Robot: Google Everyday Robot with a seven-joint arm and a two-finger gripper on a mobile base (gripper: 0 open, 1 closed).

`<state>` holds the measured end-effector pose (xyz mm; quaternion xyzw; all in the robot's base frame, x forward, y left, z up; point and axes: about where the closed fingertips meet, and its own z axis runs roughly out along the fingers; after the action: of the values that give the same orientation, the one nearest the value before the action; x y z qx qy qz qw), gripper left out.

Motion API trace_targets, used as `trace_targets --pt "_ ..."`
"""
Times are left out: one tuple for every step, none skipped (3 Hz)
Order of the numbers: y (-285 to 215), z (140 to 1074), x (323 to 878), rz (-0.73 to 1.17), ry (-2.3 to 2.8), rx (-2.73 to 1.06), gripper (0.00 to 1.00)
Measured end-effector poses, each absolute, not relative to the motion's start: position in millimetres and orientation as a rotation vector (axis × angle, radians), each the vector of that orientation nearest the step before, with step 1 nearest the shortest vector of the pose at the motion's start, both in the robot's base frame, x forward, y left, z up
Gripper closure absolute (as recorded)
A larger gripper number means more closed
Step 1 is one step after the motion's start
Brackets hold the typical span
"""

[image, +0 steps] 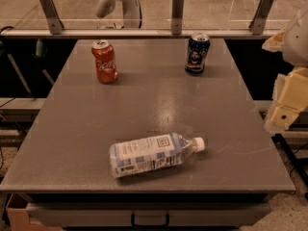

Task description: Move blue plastic bottle near coke can

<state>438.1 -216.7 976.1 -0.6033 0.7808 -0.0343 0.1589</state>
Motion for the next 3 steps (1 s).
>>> trace_targets --pt "-217 976 438 -0.098 2.232 -1.725 0.00" --pt "-177 957 446 -0.012 2.168 -1.788 0.00" --pt "-113 924 447 0.125 2.073 -1.883 0.00"
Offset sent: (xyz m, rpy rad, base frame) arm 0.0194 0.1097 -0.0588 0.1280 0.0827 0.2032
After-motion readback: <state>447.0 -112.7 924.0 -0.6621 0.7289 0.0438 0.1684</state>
